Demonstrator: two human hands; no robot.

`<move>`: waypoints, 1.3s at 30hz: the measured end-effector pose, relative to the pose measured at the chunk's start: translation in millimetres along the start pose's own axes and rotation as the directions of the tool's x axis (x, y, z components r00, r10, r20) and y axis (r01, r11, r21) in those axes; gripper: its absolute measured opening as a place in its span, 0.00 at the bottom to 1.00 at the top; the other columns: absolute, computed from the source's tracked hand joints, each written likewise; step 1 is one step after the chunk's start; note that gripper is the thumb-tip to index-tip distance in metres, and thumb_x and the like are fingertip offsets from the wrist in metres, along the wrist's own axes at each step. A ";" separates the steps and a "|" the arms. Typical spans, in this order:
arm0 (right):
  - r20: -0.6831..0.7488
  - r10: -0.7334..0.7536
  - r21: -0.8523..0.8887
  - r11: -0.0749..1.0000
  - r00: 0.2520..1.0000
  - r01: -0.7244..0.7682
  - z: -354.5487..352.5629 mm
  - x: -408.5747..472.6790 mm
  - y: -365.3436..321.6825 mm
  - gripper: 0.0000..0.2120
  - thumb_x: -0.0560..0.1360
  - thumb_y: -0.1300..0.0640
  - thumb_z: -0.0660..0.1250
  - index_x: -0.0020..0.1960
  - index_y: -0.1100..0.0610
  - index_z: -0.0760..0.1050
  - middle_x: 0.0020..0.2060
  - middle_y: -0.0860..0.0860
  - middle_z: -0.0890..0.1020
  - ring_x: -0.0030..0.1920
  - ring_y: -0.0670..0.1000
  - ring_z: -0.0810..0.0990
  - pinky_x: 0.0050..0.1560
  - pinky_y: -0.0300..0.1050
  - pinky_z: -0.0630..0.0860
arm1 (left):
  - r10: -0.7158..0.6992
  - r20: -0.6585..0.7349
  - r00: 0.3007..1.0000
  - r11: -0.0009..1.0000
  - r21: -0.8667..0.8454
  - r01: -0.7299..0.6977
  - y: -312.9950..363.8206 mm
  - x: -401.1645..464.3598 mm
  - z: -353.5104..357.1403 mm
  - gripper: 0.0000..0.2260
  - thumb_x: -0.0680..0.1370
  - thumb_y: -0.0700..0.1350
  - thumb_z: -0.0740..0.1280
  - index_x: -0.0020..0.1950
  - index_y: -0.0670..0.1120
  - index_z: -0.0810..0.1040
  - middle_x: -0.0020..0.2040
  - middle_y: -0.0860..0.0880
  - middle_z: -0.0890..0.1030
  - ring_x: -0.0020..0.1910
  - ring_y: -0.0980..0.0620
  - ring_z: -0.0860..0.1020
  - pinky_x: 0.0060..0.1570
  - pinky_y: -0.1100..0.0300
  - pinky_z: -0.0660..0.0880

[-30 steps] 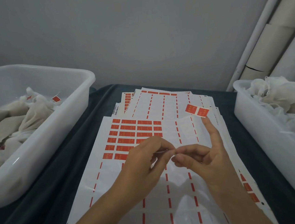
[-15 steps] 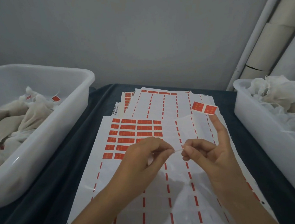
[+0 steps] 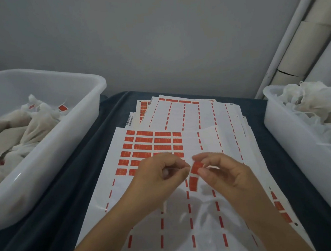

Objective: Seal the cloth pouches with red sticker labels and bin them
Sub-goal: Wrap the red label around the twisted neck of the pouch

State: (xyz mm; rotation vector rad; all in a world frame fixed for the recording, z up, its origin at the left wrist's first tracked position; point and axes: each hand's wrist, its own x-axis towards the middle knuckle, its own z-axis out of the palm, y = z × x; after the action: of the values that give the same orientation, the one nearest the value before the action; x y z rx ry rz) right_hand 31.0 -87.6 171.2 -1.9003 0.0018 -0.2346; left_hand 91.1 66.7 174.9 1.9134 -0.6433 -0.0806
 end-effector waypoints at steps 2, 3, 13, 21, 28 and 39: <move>-0.011 0.001 -0.022 1.000 1.000 -0.002 0.9 1.8 3.6 0.09 0.65 0.47 0.65 0.44 0.48 0.75 0.43 0.36 0.81 0.48 0.37 0.79 0.45 0.25 0.73 | 0.003 0.012 1.000 1.000 0.000 -0.003 0.1 -0.4 0.1 0.14 0.73 0.43 0.69 0.33 0.61 0.73 0.33 0.63 0.76 0.39 0.69 0.74 0.35 0.79 0.69; -0.021 -0.005 -0.039 0.999 1.000 0.004 1.2 2.5 4.8 0.10 0.65 0.47 0.65 0.44 0.48 0.75 0.42 0.36 0.81 0.47 0.39 0.80 0.45 0.26 0.74 | 0.002 0.015 1.000 1.000 -0.002 -0.002 0.3 -0.9 0.1 0.14 0.73 0.43 0.69 0.33 0.61 0.73 0.33 0.63 0.76 0.39 0.69 0.74 0.36 0.79 0.69; -0.044 -0.065 -0.077 0.995 0.997 0.061 1.7 2.8 9.0 0.10 0.64 0.47 0.67 0.44 0.48 0.74 0.38 0.40 0.83 0.42 0.44 0.83 0.45 0.31 0.77 | -0.011 0.039 0.999 1.000 0.012 0.010 -0.1 -1.5 -0.2 0.14 0.73 0.45 0.69 0.33 0.62 0.73 0.34 0.64 0.76 0.41 0.69 0.73 0.36 0.80 0.69; -0.030 -0.105 -0.091 0.991 0.994 0.102 -0.3 2.9 10.6 0.08 0.65 0.49 0.67 0.44 0.48 0.74 0.41 0.39 0.82 0.42 0.44 0.83 0.44 0.29 0.77 | -0.015 0.087 0.996 1.000 -0.009 0.016 1.0 -1.8 -2.0 0.13 0.74 0.45 0.68 0.34 0.61 0.74 0.33 0.64 0.76 0.42 0.69 0.74 0.37 0.79 0.69; -0.039 -0.104 -0.130 0.987 0.994 0.098 -0.6 1.9 9.0 0.09 0.64 0.46 0.67 0.43 0.45 0.74 0.42 0.37 0.82 0.44 0.43 0.82 0.47 0.32 0.78 | -0.003 0.074 0.997 1.000 -0.007 0.003 -1.6 -1.1 1.4 0.11 0.71 0.46 0.71 0.33 0.61 0.75 0.34 0.68 0.77 0.41 0.66 0.74 0.38 0.76 0.71; -0.060 0.073 0.089 0.994 0.995 -0.068 -4.4 3.4 1.0 0.14 0.61 0.46 0.68 0.46 0.46 0.78 0.40 0.37 0.83 0.43 0.39 0.81 0.38 0.24 0.73 | -0.214 0.040 0.976 0.940 -0.265 0.217 3.6 1.3 -1.8 0.06 0.67 0.50 0.71 0.32 0.60 0.81 0.34 0.60 0.81 0.40 0.62 0.78 0.38 0.69 0.70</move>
State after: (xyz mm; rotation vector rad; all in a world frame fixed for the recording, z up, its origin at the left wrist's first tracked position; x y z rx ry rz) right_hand 33.8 -92.5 172.3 -1.8025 0.0999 -0.2428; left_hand 91.5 66.6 179.1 1.7136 -0.4037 -0.3028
